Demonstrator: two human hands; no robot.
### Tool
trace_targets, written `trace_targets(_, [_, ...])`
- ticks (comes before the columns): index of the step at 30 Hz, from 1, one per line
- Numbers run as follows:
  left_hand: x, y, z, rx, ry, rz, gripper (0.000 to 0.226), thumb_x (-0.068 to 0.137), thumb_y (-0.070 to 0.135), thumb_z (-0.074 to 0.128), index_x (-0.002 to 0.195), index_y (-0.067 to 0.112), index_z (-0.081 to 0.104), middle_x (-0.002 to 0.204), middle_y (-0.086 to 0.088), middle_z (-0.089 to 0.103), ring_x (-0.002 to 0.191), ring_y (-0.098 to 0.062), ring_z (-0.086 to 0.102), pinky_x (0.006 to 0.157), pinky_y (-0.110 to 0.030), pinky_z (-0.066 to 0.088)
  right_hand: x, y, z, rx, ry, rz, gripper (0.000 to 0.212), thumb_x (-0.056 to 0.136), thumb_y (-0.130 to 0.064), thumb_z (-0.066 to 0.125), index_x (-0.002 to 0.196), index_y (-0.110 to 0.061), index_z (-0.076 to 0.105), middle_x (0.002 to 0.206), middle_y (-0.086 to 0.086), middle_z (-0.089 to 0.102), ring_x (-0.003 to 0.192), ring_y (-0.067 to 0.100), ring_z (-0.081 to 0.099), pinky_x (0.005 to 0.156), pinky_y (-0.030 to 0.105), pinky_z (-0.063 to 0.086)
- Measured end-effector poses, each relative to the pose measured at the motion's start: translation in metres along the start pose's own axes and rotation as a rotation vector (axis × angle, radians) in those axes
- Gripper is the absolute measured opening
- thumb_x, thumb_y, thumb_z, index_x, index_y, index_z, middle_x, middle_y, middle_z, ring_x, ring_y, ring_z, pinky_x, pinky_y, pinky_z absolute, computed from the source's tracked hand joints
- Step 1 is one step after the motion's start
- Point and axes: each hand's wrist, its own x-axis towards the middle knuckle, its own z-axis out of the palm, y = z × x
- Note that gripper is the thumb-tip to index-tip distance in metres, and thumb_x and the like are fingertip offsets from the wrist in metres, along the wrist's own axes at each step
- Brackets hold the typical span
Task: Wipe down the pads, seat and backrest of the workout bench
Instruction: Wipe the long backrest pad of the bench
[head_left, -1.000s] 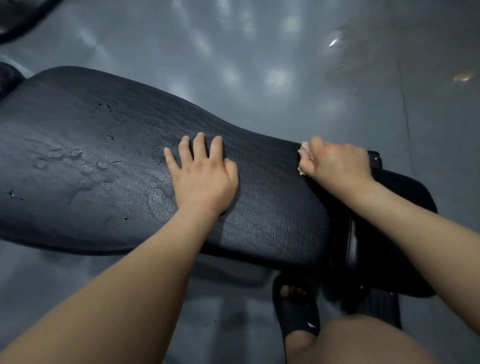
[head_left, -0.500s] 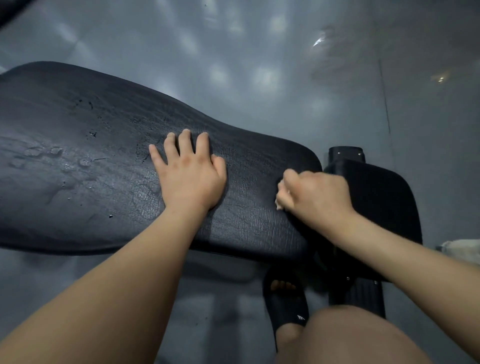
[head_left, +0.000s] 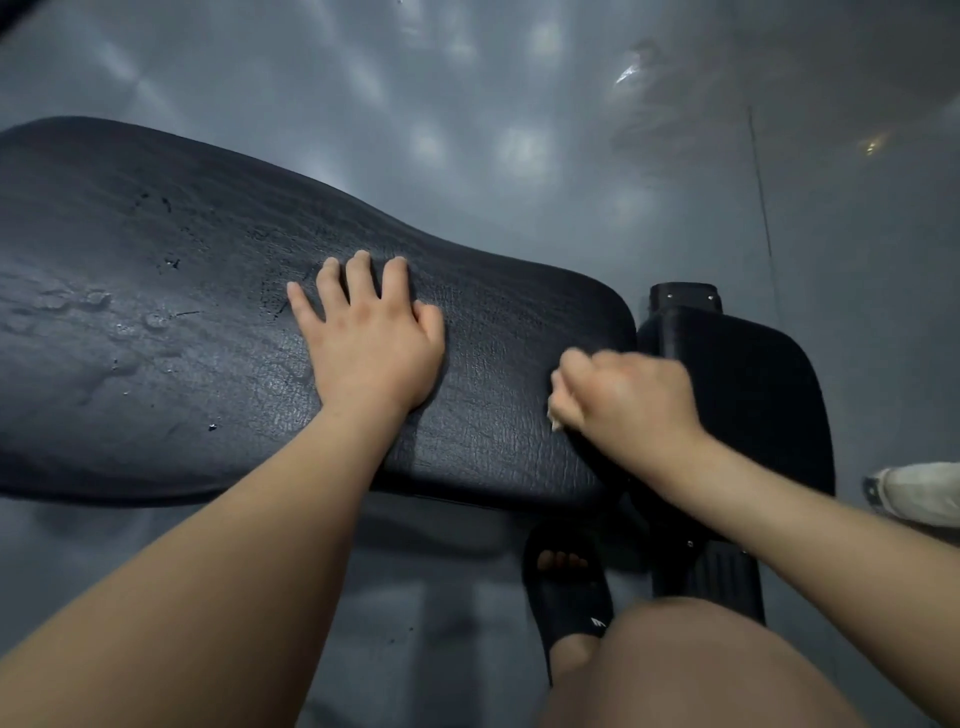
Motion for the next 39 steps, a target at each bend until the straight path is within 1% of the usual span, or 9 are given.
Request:
trace_targets(3, [0.0,0.0,-0.003,0.009,-0.023,0.004,0.051,0.094,0.045,0.032,0.141,0.027,0.042,0.152,-0.01,0.037,0.144,-0.037,0.024,0.117,-0.066,0.011,-0.005,0.009,-0.001,0.016,-0.001,-0.051,0.033,0.096,-0.041,0.047,0.072,-0.02,0.051,0.056,0.0,0.054,0.048,0.028,0.059,0.045,0.022,0.024])
trace_targets(6, [-0.001,0.001,-0.001,0.024,-0.04,0.017,0.051,0.095,0.044,0.034,0.142,0.025,0.042,0.152,-0.012,0.037,0.144,-0.04,0.024,0.116,-0.068,0.011,0.021,0.034,0.007,-0.04,-0.069,0.074,0.032,0.103,-0.043,0.038,0.089,-0.016,0.05,0.073,0.006,0.065,0.062,0.032,0.067,0.046,0.026,0.021])
trace_targets(10, [-0.006,0.01,-0.004,-0.038,-0.051,-0.007,0.049,0.096,0.037,0.038,0.142,0.02,0.043,0.153,-0.01,0.036,0.144,-0.039,0.023,0.116,-0.068,0.011,0.024,0.05,0.013,0.052,-0.057,0.165,0.032,0.107,-0.041,0.033,0.098,-0.012,0.044,0.084,0.012,0.065,0.071,0.038,0.065,0.053,0.035,0.029])
trace_targets(15, [-0.033,0.026,-0.001,-0.054,-0.098,0.104,0.053,0.097,0.044,0.029,0.149,0.032,0.032,0.16,-0.005,0.027,0.149,-0.035,0.013,0.119,-0.065,0.003,-0.02,0.03,-0.003,0.042,-0.078,0.163,0.026,0.105,-0.036,0.04,0.096,-0.014,0.047,0.073,0.004,0.064,0.055,0.032,0.062,0.045,0.027,0.022])
trace_targets(19, [-0.036,0.028,0.001,-0.045,-0.052,0.089,0.054,0.097,0.046,0.029,0.149,0.031,0.035,0.159,-0.007,0.031,0.148,-0.036,0.017,0.119,-0.065,0.007,-0.041,0.015,-0.007,0.015,-0.108,0.043,0.029,0.104,-0.042,0.039,0.086,-0.019,0.046,0.061,-0.005,0.058,0.048,0.022,0.059,0.043,0.023,0.018])
trace_targets(27, [-0.038,0.029,0.001,-0.041,-0.024,0.088,0.053,0.096,0.045,0.034,0.146,0.029,0.041,0.155,-0.008,0.036,0.146,-0.037,0.023,0.118,-0.064,0.011,0.026,0.052,0.009,0.045,-0.13,0.274,0.033,0.108,-0.041,0.028,0.108,-0.013,0.045,0.093,0.012,0.067,0.081,0.037,0.065,0.057,0.035,0.035])
trace_targets(34, [-0.039,0.027,0.003,-0.048,-0.006,0.089,0.052,0.095,0.045,0.036,0.144,0.028,0.043,0.153,-0.009,0.039,0.145,-0.037,0.025,0.118,-0.065,0.012,-0.039,0.019,-0.009,0.05,-0.108,0.045,0.028,0.101,-0.045,0.04,0.085,-0.022,0.042,0.064,-0.003,0.061,0.052,0.026,0.062,0.044,0.025,0.021])
trace_targets(37, [-0.039,0.028,0.003,-0.051,0.007,0.088,0.052,0.094,0.044,0.036,0.143,0.027,0.044,0.153,-0.01,0.04,0.144,-0.038,0.026,0.117,-0.065,0.013,-0.037,0.027,-0.005,0.065,-0.07,-0.075,0.027,0.099,-0.044,0.042,0.084,-0.022,0.044,0.061,-0.004,0.06,0.053,0.023,0.063,0.045,0.023,0.024])
trace_targets(39, [-0.039,0.029,0.003,-0.05,0.006,0.09,0.052,0.094,0.045,0.036,0.143,0.028,0.044,0.153,-0.009,0.04,0.144,-0.038,0.026,0.118,-0.065,0.012,-0.019,0.038,0.0,0.058,-0.071,-0.05,0.028,0.103,-0.046,0.038,0.09,-0.022,0.045,0.071,-0.002,0.065,0.061,0.027,0.067,0.046,0.027,0.031])
